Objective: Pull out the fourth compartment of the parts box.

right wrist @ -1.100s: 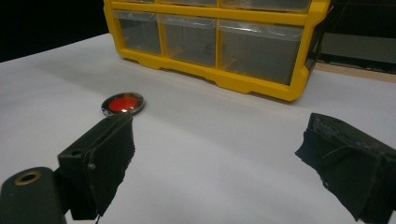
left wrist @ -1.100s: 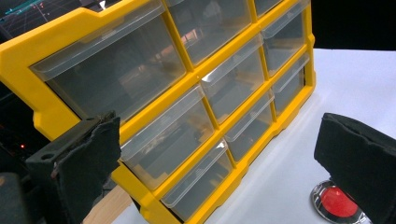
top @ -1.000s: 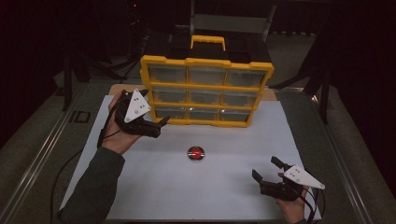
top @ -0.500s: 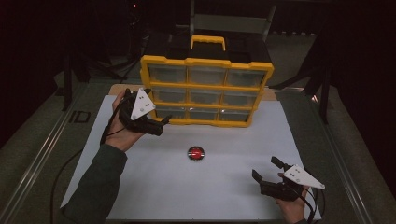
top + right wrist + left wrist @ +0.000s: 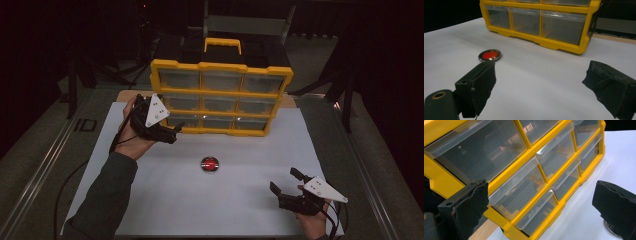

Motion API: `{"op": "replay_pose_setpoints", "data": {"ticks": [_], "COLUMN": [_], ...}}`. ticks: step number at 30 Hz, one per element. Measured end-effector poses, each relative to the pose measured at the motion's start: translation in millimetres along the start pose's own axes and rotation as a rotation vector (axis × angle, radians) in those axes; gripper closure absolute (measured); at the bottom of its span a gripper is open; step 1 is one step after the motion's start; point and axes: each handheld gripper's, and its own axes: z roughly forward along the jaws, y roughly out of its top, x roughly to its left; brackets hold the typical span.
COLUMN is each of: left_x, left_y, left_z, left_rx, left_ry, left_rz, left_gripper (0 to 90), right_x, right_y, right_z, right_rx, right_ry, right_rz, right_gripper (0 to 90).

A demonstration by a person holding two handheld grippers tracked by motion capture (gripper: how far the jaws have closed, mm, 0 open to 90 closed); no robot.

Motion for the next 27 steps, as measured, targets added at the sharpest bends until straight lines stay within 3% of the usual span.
{"op": "replay_pose_setpoints", "data": {"ticks": [27], "left_x": [2.8], "left_y": [-5.7], "left_z": [17.1], "left_rx": [0.036], "left_ry": [0.035], "left_rz": [0.007], "left_gripper": [1.0], "right_x": [-0.5], "right_y": [0.0], "right_z": [-0.2], "right_rx": [-0.001], "right_ry": [0.0], "right_rz": [-0.002], "right_gripper": [9.1]}}
